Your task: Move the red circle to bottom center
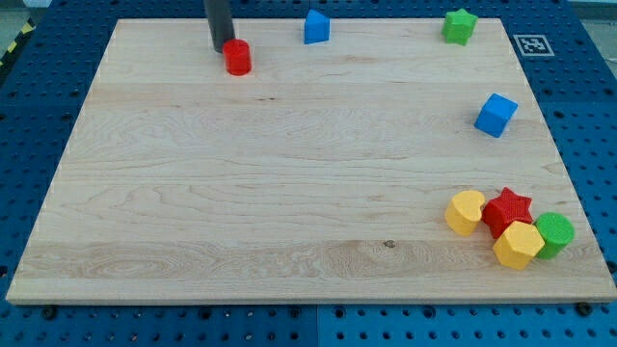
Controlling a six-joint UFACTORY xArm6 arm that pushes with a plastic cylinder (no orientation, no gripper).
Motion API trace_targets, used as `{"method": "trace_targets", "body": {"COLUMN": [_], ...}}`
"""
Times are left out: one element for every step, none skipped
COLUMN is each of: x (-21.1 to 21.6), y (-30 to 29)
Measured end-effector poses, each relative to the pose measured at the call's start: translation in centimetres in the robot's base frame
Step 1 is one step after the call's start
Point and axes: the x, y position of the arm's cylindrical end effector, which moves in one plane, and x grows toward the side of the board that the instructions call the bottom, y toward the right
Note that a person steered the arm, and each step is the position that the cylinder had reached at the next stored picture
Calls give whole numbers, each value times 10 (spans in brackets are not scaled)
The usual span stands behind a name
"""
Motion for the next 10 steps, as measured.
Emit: {"method": "trace_targets", "body": {"x": [21,45,70,94,122,153,175,193,205,221], "y": [20,41,64,82,86,59,43,39,39,36]}}
